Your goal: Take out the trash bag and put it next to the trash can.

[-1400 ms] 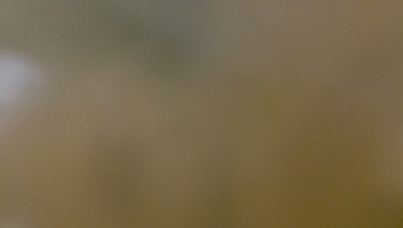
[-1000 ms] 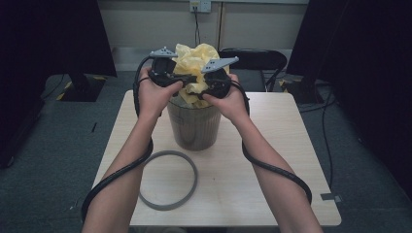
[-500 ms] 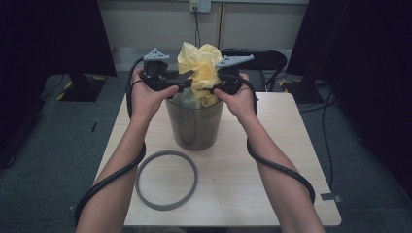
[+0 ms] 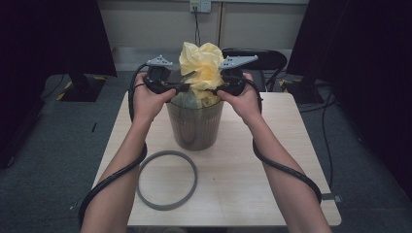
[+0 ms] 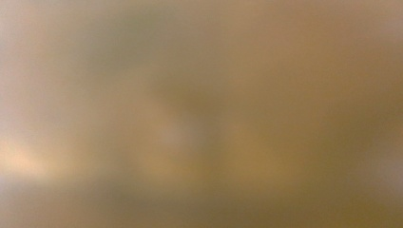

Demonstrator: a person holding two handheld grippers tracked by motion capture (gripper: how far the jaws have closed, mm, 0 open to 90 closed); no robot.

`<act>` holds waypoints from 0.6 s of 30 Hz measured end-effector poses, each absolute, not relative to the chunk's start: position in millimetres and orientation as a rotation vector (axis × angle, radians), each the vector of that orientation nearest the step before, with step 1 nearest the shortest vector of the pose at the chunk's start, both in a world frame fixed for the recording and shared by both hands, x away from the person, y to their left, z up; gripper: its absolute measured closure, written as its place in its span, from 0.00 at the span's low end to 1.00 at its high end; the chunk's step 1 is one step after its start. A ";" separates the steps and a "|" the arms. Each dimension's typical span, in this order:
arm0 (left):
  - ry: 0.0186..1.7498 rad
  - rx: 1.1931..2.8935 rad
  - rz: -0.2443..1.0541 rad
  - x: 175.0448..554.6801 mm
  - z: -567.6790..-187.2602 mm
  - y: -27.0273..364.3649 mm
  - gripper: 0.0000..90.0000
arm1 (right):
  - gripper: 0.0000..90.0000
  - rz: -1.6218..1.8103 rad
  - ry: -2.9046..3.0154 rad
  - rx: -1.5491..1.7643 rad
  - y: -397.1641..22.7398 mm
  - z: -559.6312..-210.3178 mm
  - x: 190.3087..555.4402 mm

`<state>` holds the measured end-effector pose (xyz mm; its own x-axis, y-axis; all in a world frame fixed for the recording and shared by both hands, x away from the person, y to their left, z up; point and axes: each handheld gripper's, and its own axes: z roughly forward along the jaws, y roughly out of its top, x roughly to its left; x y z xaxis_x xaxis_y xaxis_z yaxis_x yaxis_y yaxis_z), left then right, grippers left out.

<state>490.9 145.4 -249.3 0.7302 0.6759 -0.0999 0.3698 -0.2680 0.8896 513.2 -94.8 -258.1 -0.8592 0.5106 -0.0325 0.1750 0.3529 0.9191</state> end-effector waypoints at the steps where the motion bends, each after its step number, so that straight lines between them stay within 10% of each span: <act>1: 0.807 1.878 0.364 489.9 -247.2 146.3 1.00 | 0.91 1.489 2.307 0.594 -95.0 -257.7 512.3; 9: 0.789 1.858 0.375 482.0 -236.2 143.2 1.00 | 0.44 1.412 2.351 0.506 -82.2 -259.4 507.1; 18: 0.770 1.873 0.375 479.6 -233.3 136.9 1.00 | 0.29 1.378 2.347 0.535 -64.1 -264.9 508.9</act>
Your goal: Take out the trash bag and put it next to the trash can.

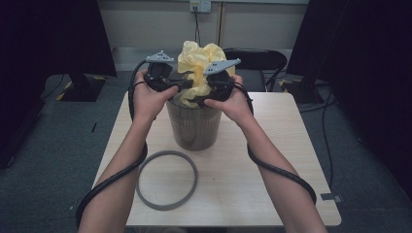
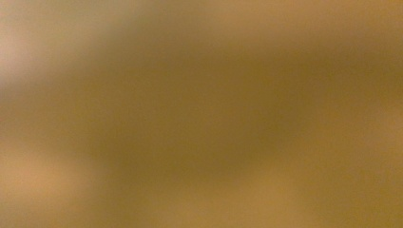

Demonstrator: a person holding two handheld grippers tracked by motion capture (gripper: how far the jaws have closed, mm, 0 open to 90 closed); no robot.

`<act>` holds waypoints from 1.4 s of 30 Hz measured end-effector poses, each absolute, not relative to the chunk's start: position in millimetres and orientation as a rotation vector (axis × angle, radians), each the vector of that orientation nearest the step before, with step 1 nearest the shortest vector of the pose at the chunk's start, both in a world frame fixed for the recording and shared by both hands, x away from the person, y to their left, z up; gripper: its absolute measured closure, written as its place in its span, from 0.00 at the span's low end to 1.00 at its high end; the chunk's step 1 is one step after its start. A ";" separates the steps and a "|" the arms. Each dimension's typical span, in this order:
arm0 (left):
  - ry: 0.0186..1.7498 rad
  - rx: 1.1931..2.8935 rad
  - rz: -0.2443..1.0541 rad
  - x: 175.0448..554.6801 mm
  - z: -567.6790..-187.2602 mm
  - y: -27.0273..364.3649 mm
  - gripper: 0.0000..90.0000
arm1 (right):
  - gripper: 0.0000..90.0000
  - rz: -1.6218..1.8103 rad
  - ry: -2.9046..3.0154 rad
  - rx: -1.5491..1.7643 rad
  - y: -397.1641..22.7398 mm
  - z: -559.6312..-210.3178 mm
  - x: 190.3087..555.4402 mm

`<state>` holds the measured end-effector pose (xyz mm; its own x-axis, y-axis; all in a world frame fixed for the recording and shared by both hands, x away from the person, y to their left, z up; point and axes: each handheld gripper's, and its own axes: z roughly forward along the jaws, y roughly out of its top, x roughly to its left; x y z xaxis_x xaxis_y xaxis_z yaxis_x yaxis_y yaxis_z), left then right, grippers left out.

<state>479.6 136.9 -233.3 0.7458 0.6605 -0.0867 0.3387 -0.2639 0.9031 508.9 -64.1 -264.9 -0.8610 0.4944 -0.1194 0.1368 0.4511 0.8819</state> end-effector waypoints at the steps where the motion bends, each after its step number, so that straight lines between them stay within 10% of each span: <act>1: 0.772 1.870 0.374 479.6 -233.5 136.8 1.00 | 0.30 1.388 2.348 0.536 -62.8 -265.6 509.2; 12: 0.792 1.834 0.364 481.1 -238.7 141.0 1.00 | 0.92 1.416 2.337 0.556 -55.9 -267.2 507.3; 16: 0.797 1.826 0.356 481.9 -242.5 143.3 0.97 | 0.95 1.430 2.355 0.587 -59.7 -267.6 508.2; 25: 0.861 1.810 0.437 482.1 -248.9 157.0 0.37 | 0.95 1.484 2.316 0.647 -75.3 -268.7 511.3; 42: 0.862 1.865 0.453 467.8 -257.4 167.0 0.27 | 0.95 1.546 2.238 0.685 -91.8 -254.4 505.0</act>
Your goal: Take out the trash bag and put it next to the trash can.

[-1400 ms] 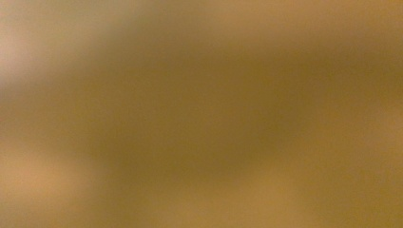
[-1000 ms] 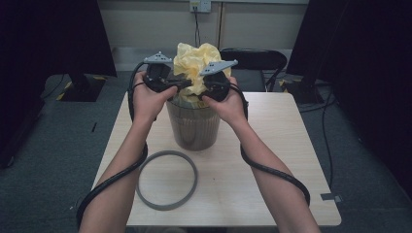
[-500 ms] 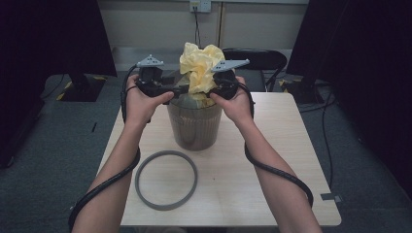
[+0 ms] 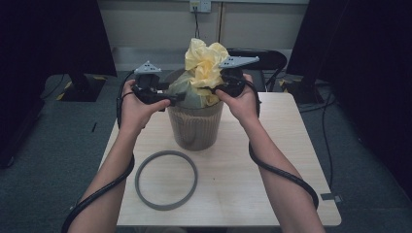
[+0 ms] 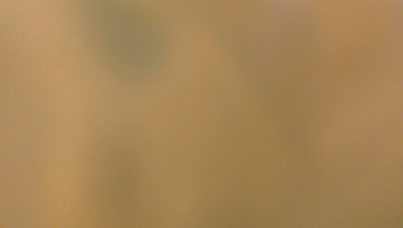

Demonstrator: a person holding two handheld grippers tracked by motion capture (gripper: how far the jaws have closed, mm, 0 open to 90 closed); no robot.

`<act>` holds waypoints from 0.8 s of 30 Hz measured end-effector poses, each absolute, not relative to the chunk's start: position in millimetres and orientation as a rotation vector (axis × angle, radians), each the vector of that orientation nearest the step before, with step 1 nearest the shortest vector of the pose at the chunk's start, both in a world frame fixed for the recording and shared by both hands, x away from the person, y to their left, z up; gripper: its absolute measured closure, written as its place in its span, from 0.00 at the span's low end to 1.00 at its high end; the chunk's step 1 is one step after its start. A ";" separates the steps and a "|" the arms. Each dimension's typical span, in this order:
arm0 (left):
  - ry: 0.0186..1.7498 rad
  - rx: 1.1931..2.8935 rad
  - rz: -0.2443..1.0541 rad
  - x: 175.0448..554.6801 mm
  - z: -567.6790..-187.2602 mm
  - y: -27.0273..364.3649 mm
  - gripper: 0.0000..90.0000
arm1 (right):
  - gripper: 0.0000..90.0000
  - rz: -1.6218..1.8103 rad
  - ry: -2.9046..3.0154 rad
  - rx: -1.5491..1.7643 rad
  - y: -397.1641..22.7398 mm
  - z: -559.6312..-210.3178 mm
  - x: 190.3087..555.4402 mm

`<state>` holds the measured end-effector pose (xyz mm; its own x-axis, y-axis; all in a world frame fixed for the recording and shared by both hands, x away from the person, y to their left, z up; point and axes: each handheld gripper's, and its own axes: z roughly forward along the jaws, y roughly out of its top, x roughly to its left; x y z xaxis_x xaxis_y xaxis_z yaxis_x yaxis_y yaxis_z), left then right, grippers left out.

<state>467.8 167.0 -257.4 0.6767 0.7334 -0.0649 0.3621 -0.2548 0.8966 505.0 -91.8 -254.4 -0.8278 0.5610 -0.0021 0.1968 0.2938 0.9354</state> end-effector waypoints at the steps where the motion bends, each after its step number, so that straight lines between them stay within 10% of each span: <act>1: 0.866 1.867 0.454 466.8 -258.2 167.7 0.27 | 0.95 1.548 2.231 0.688 -93.5 -253.7 504.6; 24: 0.913 1.863 0.454 451.1 -271.6 193.5 0.26 | 0.96 1.557 2.140 0.716 -113.7 -241.2 493.4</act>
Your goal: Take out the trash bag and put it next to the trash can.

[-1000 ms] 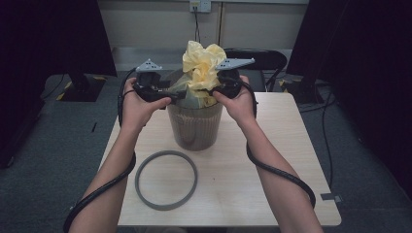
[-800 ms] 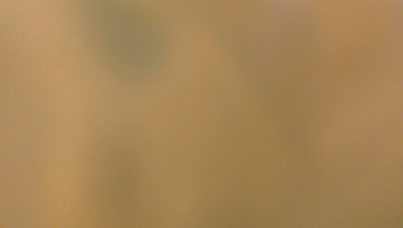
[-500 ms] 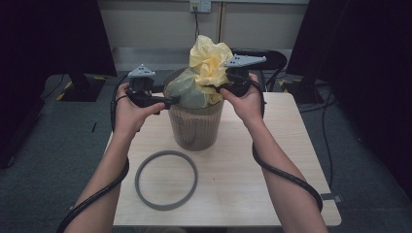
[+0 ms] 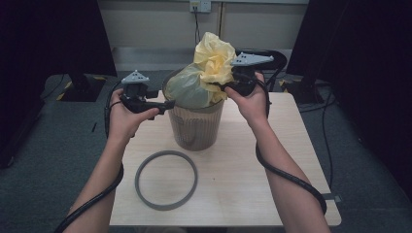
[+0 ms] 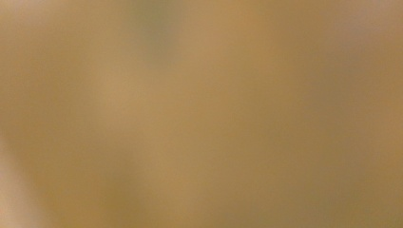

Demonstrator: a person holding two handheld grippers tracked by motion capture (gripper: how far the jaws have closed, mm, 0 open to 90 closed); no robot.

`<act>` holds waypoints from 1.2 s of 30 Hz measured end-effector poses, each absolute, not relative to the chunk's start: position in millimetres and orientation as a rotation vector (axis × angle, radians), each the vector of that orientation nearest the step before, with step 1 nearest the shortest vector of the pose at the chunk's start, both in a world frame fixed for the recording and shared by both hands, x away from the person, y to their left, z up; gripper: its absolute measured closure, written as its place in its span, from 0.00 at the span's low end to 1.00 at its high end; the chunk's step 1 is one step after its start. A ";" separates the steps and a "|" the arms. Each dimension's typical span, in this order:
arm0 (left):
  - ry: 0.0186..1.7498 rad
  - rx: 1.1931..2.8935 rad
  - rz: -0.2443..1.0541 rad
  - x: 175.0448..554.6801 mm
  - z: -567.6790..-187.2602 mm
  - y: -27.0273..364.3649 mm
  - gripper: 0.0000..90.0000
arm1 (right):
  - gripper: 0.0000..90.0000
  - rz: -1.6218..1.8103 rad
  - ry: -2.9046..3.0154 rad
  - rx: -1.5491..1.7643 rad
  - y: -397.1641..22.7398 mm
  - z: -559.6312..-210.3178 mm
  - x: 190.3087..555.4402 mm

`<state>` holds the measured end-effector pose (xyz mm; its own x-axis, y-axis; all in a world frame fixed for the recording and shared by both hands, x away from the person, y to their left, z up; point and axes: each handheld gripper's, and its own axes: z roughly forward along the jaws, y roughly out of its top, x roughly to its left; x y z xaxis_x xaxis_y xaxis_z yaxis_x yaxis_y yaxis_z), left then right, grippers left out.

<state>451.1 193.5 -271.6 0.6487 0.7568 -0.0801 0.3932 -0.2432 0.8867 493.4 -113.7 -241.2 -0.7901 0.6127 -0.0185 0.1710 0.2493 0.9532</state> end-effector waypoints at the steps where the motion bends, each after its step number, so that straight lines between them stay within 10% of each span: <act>1: 0.911 1.863 0.456 450.9 -272.0 194.4 0.26 | 0.96 1.554 2.134 0.715 -114.9 -241.3 493.3; 36: 0.938 1.859 0.417 438.5 -297.9 205.1 0.24 | 0.96 1.442 1.992 0.745 -159.3 -240.0 481.8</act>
<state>438.5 205.1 -297.9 0.6436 0.7568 -0.1139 0.4224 -0.2271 0.8775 481.8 -159.3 -240.0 -0.6859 0.7177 -0.1201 0.1098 0.2652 0.9579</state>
